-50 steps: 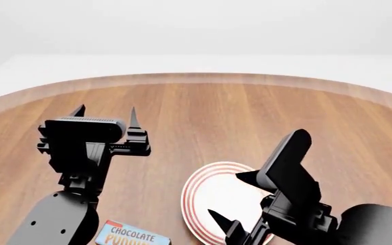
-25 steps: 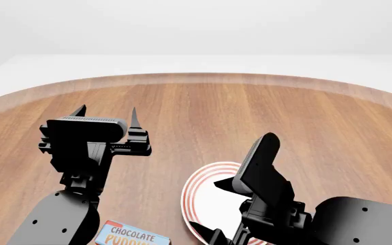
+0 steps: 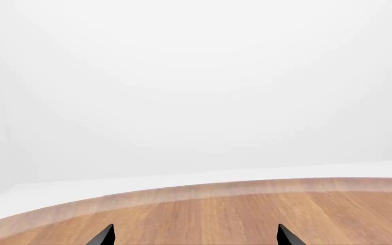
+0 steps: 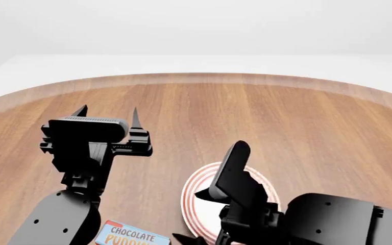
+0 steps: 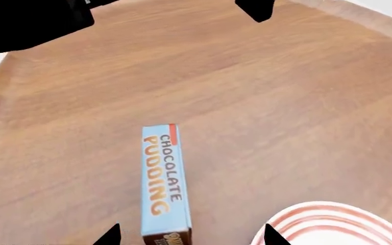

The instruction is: Put the chocolate pudding to the right of the plate.

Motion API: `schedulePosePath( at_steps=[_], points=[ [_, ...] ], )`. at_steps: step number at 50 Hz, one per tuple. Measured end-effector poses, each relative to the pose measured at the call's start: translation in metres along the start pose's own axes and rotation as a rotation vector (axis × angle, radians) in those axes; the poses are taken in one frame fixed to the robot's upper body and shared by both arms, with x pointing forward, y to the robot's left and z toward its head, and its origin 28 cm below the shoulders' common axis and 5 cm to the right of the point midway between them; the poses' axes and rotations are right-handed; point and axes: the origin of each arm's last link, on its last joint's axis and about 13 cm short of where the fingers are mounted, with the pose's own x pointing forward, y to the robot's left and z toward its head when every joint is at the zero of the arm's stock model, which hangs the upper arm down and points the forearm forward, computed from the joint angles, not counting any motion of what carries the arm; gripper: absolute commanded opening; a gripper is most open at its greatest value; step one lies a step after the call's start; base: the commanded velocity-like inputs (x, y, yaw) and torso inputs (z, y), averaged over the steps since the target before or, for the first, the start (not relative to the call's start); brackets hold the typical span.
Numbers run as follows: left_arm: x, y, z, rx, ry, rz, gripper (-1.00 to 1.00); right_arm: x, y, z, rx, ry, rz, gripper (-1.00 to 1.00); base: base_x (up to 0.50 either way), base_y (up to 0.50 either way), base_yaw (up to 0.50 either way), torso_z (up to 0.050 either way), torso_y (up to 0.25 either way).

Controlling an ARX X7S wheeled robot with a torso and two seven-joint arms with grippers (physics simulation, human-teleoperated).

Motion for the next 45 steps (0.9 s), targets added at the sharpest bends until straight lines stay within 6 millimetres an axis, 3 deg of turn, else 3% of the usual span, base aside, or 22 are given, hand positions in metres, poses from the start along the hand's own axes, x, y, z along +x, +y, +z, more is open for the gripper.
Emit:
schedulePosePath(
  at_steps=[45],
  points=[
    [0.000, -0.001, -0.002, -0.003, 0.006, -0.008, 1.00, 0.062, -0.007, -0.001, 0.011, 0.141, 0.153, 1.00, 0.00, 0.00, 0.00, 0.000, 0.000]
  ],
)
